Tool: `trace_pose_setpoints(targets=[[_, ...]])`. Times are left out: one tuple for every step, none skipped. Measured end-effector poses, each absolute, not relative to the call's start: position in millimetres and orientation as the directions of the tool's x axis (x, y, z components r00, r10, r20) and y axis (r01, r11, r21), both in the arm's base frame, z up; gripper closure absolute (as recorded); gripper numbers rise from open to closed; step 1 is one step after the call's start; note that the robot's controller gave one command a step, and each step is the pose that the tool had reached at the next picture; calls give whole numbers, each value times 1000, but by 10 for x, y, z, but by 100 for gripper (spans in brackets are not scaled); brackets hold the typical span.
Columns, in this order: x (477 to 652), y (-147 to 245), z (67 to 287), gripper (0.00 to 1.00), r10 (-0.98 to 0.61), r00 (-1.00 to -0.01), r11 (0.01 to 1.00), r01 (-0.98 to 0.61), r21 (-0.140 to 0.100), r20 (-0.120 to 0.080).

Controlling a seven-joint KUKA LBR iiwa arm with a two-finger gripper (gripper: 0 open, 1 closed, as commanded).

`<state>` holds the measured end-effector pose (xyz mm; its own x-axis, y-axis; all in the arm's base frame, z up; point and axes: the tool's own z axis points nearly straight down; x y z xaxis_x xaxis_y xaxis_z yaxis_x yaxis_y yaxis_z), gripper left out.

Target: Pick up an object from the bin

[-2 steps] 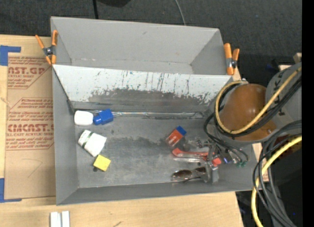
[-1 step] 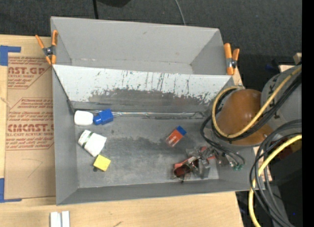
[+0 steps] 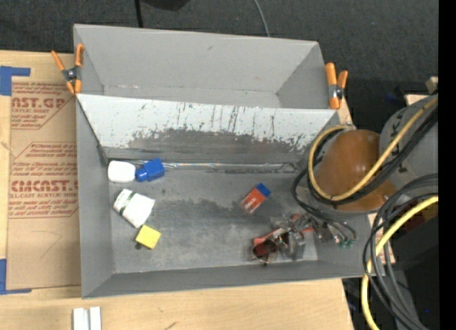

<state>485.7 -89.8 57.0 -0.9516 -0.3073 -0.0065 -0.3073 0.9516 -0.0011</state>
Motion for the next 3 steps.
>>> trace_pose_setpoints(targets=[[4843, -894, 612, 100, -307, -952, 952, -307, 1, -2], [4837, -894, 725, 100, -307, -952, 952, -307, 1, 0], [4827, -892, 843, 100, -308, -952, 952, -308, 3, 4]])
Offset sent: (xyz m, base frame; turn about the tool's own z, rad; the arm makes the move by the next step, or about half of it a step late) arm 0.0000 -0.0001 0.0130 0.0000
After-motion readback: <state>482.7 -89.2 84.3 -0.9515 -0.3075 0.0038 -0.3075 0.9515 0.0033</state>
